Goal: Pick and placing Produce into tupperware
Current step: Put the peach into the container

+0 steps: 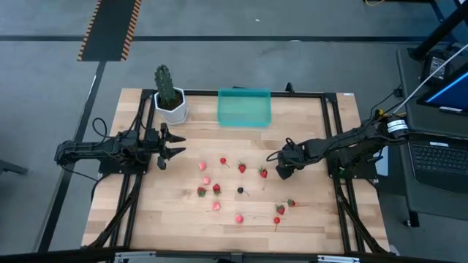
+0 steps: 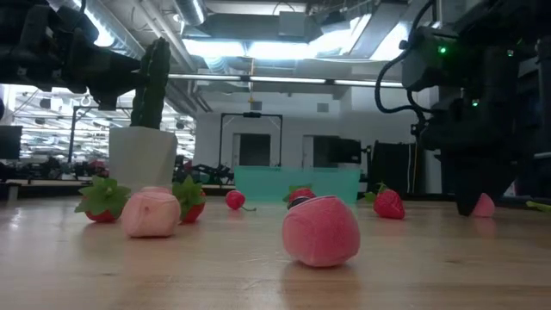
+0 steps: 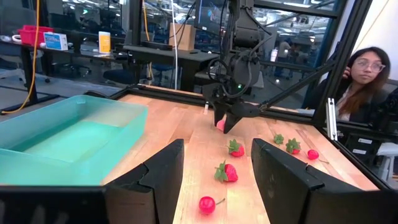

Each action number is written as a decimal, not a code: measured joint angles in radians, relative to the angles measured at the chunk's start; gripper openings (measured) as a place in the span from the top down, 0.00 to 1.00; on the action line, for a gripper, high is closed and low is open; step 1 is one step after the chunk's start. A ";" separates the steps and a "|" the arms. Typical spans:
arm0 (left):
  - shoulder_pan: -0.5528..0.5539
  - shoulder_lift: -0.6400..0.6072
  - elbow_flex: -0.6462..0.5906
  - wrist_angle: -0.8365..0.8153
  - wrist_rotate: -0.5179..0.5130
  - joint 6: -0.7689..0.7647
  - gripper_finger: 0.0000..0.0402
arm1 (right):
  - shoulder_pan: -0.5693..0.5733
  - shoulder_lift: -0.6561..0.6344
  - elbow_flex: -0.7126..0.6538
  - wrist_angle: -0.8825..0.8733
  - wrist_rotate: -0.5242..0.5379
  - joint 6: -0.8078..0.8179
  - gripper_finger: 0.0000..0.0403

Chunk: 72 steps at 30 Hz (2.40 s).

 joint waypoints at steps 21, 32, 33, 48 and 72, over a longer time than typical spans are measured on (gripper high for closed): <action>0.000 0.000 0.000 0.000 0.000 0.000 0.55 | 0.000 0.003 0.000 -0.002 -0.042 0.056 0.49; 0.000 0.000 0.000 0.000 0.000 0.000 0.55 | 0.000 0.003 0.000 -0.006 -0.046 0.051 0.70; 0.000 0.000 0.000 0.000 0.000 0.000 0.55 | 0.000 0.003 0.000 -0.005 -0.046 0.052 0.70; 0.000 0.000 0.000 0.000 0.000 0.000 0.55 | 0.002 0.004 0.010 0.020 0.014 -0.064 0.71; 0.000 0.000 0.000 0.000 0.000 0.005 0.55 | -0.181 0.003 0.332 0.359 0.130 -0.704 0.71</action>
